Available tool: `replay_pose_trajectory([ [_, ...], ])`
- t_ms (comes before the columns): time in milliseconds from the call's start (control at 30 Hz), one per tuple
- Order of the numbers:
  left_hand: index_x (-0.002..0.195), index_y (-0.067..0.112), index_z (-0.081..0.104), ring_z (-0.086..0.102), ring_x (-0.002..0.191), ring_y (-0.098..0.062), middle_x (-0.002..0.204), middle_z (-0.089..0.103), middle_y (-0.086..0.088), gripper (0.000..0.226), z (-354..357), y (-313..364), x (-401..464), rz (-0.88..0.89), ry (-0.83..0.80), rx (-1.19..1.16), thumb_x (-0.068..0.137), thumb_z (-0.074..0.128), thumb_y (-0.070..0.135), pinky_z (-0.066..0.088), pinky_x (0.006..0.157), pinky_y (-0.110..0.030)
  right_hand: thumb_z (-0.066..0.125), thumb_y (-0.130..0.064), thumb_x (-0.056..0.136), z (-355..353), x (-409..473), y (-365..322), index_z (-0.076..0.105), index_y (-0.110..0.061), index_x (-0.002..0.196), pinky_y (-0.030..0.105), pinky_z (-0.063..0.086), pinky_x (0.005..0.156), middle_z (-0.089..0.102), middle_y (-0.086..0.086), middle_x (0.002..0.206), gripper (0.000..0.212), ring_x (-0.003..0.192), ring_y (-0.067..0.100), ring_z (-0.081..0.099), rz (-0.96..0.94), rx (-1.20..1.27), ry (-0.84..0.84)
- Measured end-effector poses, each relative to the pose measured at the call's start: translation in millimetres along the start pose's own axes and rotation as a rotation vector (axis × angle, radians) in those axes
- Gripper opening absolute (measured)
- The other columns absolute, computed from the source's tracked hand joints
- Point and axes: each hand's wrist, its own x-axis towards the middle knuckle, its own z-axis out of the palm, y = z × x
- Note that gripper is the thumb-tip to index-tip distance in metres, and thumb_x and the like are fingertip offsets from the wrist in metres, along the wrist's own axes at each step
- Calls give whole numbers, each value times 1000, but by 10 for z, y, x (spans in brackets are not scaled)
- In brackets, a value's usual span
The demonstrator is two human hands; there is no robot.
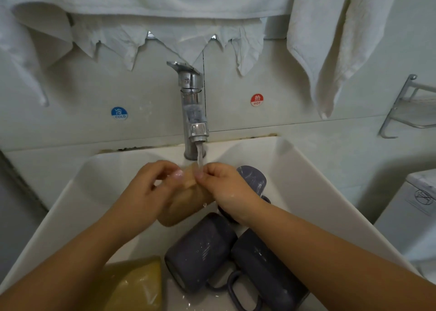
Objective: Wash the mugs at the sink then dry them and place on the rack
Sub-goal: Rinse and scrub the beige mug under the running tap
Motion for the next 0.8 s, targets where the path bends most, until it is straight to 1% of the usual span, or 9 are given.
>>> replay_pose_trajectory([
  [33, 104, 33, 58, 55, 105, -10, 110, 57, 10, 37, -41, -62, 29, -101, -22, -56, 79, 63, 60, 42, 73, -17, 50, -16, 98, -15, -8, -21, 59, -5, 76, 31, 44, 71, 55, 6, 73, 26, 72, 15, 51, -20, -28, -6],
  [133, 124, 35, 48, 59, 102, -6, 119, 55, 12, 86, -164, -175, 82, -296, -251, -56, 48, 76, 61, 49, 71, -18, 49, -11, 98, -23, -64, -56, 58, -12, 74, 28, 41, 72, 52, 2, 74, 26, 74, 11, 49, -109, -95, -67],
  [233, 115, 35, 53, 66, 87, -2, 106, 64, 14, 76, -180, -144, 70, -280, -343, -49, 48, 89, 39, 54, 63, -17, 49, -11, 98, 21, -133, -85, 53, -20, 70, 25, 39, 69, 49, -3, 73, 29, 69, 8, 46, -156, -179, -118],
  [333, 113, 36, 53, 65, 87, -10, 105, 64, 7, 65, -112, -135, 61, -211, -235, 72, 62, 88, 17, 59, 70, -29, 47, -7, 98, 37, -138, -79, 61, -6, 90, 38, 48, 77, 58, 10, 80, 15, 73, 21, 56, -150, -146, -155],
  [400, 113, 39, 49, 63, 88, -11, 103, 61, 11, 70, -65, -112, 33, -163, -183, 103, 59, 87, 16, 59, 70, -31, 47, -5, 97, 54, -132, -75, 59, 2, 106, 49, 50, 89, 64, 24, 97, 17, 89, 37, 63, -118, -120, -177],
  [467, 116, 42, 47, 59, 90, -6, 104, 57, 17, 75, -42, -95, 22, -91, -157, 172, 56, 89, 22, 52, 68, -22, 48, -5, 96, 63, -128, -71, 59, 1, 113, 52, 48, 95, 63, 27, 110, 21, 103, 40, 61, -104, -128, -179],
  [567, 117, 45, 44, 55, 92, -3, 104, 53, 23, 78, -47, -86, 32, -35, -145, 231, 55, 90, 30, 46, 68, -16, 52, -13, 96, 24, -130, -63, 63, 3, 99, 49, 51, 91, 65, 25, 98, 20, 93, 38, 64, -107, -184, -178],
  [667, 117, 45, 43, 56, 91, -3, 104, 53, 23, 78, -38, -102, 38, -61, -172, 216, 57, 89, 28, 47, 66, -14, 57, -28, 94, -65, -167, -88, 60, -4, 75, 32, 49, 69, 54, 1, 63, 31, 62, 13, 52, -153, -378, -129],
  [800, 124, 37, 47, 57, 92, -5, 106, 55, 17, 81, 16, -139, 33, -51, -132, 226, 56, 89, 30, 48, 70, -16, 59, -22, 94, -48, -151, -116, 63, -11, 80, 37, 53, 80, 62, 5, 76, 18, 74, 17, 60, -84, -204, -142],
])
